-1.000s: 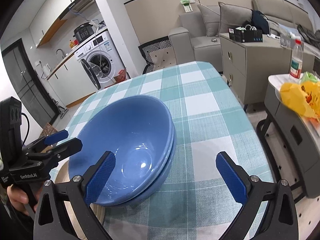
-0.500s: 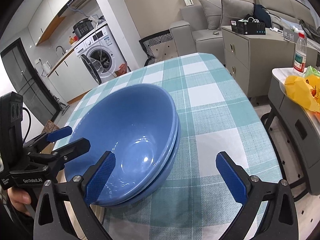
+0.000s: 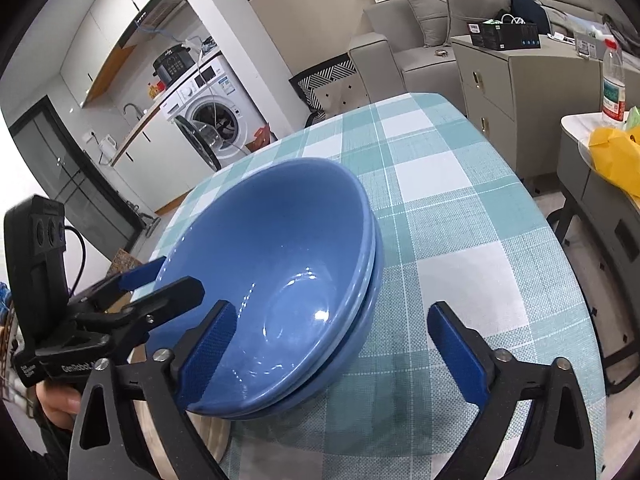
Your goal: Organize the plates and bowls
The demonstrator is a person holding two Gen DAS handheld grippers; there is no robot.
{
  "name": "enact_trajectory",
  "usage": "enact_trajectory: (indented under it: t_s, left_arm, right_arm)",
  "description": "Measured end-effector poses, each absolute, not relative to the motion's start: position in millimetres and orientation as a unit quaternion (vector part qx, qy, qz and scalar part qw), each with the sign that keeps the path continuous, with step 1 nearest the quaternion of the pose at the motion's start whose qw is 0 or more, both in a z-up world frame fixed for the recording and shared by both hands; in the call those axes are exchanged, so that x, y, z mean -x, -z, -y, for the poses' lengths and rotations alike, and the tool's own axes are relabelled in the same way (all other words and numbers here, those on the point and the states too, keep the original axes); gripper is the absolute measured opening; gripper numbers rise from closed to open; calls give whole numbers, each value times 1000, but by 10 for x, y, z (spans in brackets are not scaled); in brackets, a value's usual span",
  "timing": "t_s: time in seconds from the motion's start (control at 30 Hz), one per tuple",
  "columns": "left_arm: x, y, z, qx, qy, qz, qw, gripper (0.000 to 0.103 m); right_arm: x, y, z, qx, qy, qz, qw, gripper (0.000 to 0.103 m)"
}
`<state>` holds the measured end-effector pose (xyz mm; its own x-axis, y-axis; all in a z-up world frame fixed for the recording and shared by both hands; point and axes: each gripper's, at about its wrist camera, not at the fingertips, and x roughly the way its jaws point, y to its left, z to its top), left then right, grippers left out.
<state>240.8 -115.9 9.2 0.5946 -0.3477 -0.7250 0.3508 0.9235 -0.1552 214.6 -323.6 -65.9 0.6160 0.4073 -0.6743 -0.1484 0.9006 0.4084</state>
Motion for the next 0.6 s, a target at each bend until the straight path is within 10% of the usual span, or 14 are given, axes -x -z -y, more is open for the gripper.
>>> enact_trajectory:
  t_s: [0.3,0.6]
  left_arm:
    - [-2404,-43,1179,7,212,-416,884,56]
    - [-2374,-39,1188,0,205,-415,886,45]
  right_arm:
    - [-2121,638,3211,-154,-169,-407,884,71]
    - [-2074,584,3170,-145,-171,-395,891,63]
